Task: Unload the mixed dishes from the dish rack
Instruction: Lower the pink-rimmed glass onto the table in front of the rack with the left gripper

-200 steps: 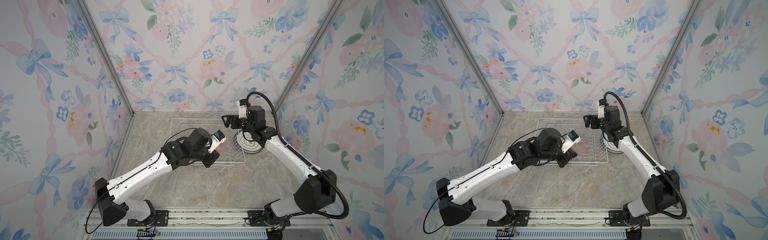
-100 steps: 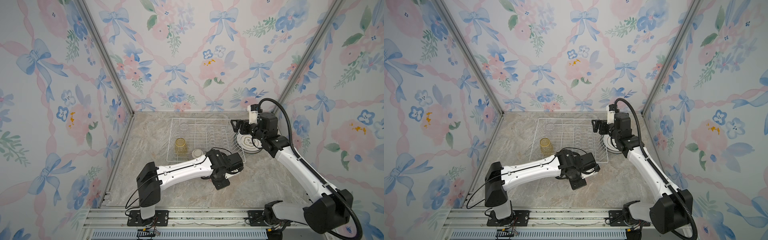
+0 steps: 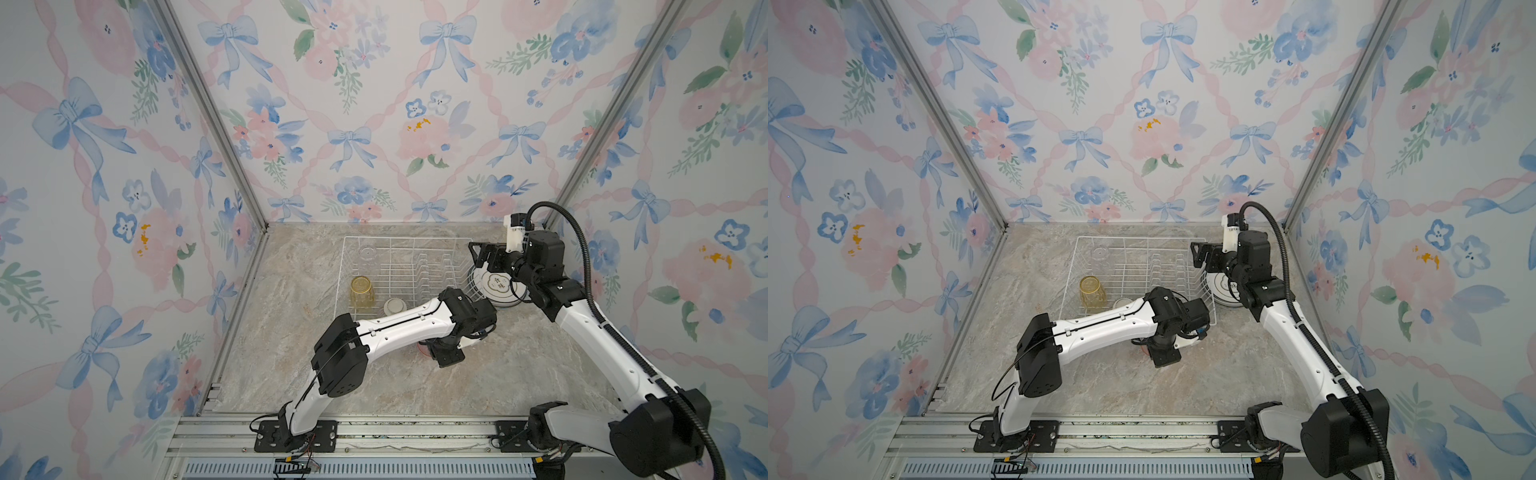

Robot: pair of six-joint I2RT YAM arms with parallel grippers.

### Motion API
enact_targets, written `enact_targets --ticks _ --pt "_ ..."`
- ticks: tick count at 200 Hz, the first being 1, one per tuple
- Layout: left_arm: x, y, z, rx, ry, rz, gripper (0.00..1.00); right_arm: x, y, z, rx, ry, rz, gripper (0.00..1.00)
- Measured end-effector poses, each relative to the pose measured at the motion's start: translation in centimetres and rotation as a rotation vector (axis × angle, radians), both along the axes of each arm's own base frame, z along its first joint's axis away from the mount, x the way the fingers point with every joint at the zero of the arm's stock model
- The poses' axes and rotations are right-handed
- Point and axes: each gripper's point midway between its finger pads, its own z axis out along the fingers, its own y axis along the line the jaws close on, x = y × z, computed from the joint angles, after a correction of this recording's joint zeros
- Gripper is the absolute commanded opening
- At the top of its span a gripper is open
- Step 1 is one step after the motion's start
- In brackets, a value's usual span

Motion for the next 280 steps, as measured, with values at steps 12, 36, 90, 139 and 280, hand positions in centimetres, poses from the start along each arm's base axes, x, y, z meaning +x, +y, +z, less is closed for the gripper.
enact_targets --ticks 12,36,90,139,280 --pt "0.3 0.4 -0.3 0.014 0.007 0.003 0.0 0.0 0.1 0.1 0.006 -0.004 0.004 0.97" --pt "0.4 0.9 -0.3 0.031 0.021 0.004 0.0 0.1 0.2 0.2 0.012 -0.008 0.007 0.97" --pt "0.7 0.9 -1.2 0.05 0.038 -0.005 0.0 0.7 0.2 -0.4 0.016 0.0 0.006 0.97" --pt "1.0 1.0 -2.2 0.074 0.05 -0.005 0.0 0.9 0.4 -0.7 0.023 0.003 0.014 0.97" --pt "2.5 0.6 -2.5 0.067 0.038 -0.016 0.36 1.2 0.3 -1.5 0.027 0.023 0.016 0.97"
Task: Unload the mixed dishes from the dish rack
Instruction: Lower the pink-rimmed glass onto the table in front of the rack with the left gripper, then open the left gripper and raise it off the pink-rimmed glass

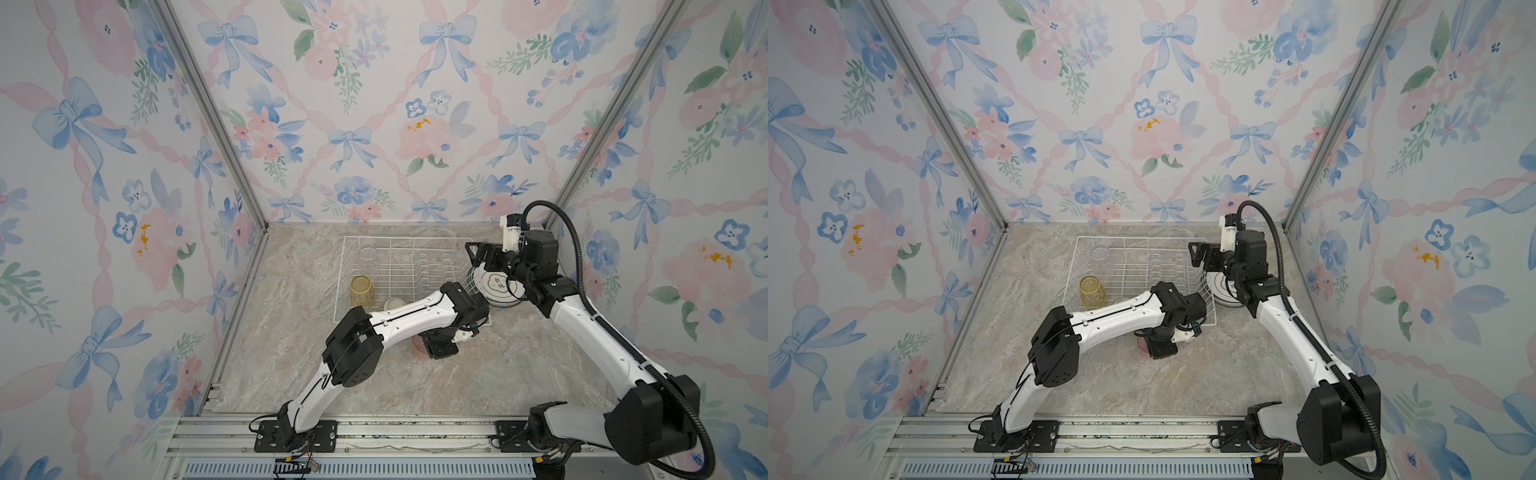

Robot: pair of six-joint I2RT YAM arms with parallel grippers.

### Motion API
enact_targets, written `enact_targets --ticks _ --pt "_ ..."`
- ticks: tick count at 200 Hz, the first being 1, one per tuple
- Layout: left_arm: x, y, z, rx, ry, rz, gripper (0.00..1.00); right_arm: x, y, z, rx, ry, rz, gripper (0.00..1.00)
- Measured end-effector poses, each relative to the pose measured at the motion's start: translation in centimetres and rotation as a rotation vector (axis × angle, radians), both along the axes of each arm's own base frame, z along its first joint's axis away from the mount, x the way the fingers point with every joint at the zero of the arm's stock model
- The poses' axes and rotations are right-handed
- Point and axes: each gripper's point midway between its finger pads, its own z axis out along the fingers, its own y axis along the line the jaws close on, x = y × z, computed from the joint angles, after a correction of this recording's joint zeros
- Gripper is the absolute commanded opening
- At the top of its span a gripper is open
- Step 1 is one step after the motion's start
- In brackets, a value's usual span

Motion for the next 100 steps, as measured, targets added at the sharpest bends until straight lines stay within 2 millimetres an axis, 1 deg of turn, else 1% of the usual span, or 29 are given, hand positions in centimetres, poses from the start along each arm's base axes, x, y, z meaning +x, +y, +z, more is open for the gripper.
enact_targets --ticks 39,57,100 --pt "0.4 -0.8 0.6 -0.038 -0.012 -0.003 0.37 0.0 -0.1 0.0 0.0 0.0 -0.002 0.97" --pt "0.4 -1.0 1.0 -0.058 -0.01 -0.009 0.41 0.0 -0.1 0.0 0.0 0.0 -0.002 0.97" --pt "0.3 -1.3 3.3 -0.132 -0.021 -0.015 0.44 0.2 0.0 -0.5 0.001 0.013 0.001 0.97"
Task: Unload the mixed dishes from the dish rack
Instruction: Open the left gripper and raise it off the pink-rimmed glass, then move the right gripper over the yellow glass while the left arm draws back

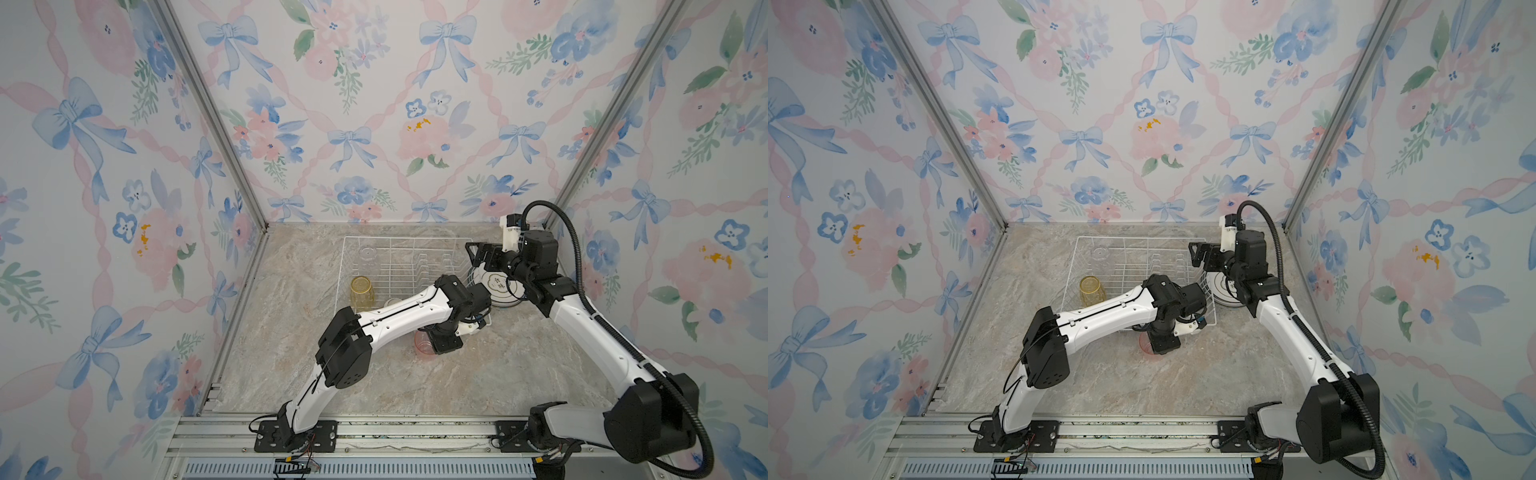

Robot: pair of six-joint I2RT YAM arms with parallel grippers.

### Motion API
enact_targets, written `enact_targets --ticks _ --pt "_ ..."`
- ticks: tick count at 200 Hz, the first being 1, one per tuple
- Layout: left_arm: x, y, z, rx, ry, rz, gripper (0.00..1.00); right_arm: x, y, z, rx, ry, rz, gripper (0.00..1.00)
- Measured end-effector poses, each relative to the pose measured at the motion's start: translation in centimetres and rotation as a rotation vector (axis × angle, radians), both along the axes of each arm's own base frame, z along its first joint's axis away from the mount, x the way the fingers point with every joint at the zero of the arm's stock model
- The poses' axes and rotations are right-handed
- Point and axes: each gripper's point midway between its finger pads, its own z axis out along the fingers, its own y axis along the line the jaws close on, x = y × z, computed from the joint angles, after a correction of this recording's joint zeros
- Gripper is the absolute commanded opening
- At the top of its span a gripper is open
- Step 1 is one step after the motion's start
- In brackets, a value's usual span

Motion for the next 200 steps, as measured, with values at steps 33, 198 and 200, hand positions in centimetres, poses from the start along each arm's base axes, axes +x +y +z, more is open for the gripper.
enact_targets --ticks 33,198,200 --pt "0.3 0.7 1.0 -0.036 -0.005 0.017 0.43 0.1 0.1 -0.4 0.003 0.012 0.001 0.97" --pt "16.4 23.5 17.9 -0.81 -0.721 0.994 0.7 -1.9 18.4 -3.0 -0.145 0.086 0.523 0.97" --pt "16.5 23.8 18.0 -0.815 -0.727 1.005 0.7 -1.9 18.8 -3.2 -0.147 0.086 0.531 0.97"
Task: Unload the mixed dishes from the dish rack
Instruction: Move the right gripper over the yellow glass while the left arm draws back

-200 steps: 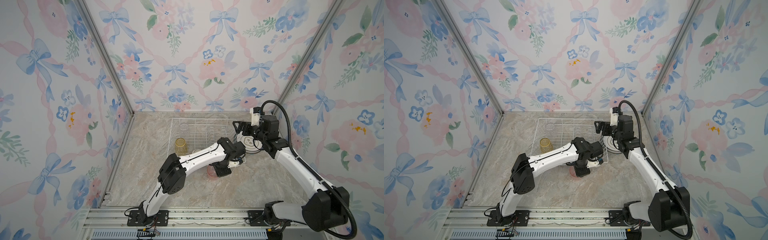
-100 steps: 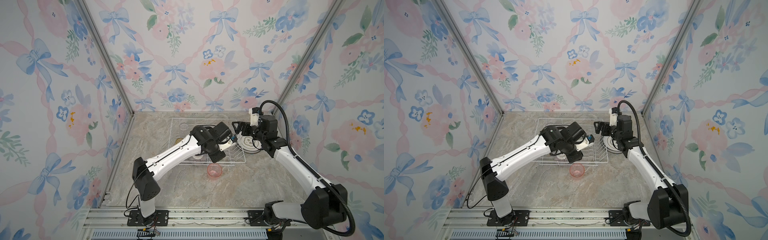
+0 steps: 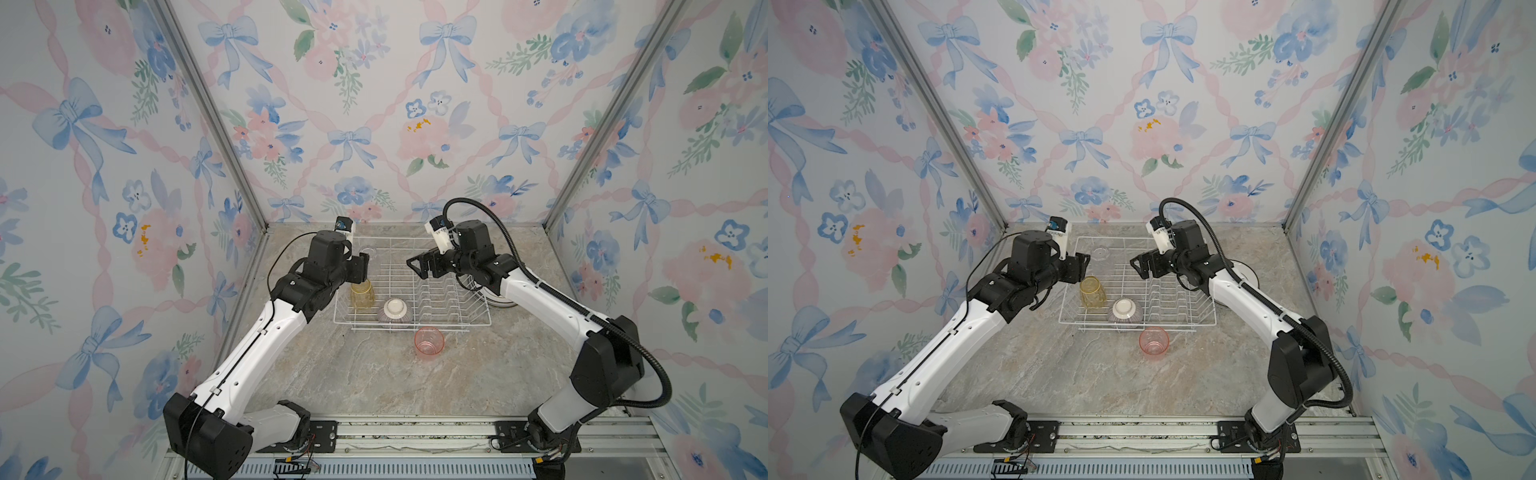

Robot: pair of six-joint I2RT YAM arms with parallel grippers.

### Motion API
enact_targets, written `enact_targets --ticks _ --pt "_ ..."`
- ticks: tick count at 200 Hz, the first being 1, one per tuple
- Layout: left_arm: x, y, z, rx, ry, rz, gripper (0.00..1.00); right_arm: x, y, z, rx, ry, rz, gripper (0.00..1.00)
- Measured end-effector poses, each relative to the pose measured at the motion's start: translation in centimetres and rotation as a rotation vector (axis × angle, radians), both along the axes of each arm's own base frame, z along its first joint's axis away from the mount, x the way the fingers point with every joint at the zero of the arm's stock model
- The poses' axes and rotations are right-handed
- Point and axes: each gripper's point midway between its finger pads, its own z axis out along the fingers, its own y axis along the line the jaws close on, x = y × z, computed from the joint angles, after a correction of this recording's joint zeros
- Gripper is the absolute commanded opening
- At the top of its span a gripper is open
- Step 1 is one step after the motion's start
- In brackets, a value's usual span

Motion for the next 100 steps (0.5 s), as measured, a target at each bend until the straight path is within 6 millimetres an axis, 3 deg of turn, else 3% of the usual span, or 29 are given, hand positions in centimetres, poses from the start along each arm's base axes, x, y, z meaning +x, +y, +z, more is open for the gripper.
enact_targets --ticks 19,44,67,100 --pt "0.9 2.6 -0.3 -0.062 -0.017 0.07 0.7 -0.6 3.9 -1.3 -0.025 0.01 0.081 0.97" --pt "1.6 5.1 -2.9 -0.122 0.024 0.121 0.7 -1.1 7.9 -3.9 -0.067 0.039 0.155 0.97" --pt "1.6 6.2 -4.4 -0.155 0.056 0.134 0.71 -1.2 10.5 -6.1 -0.1 0.068 0.196 0.97" --pt "1.8 7.0 -4.0 -0.191 0.038 0.135 0.71 -1.5 12.9 -7.8 -0.14 0.089 0.23 0.97"
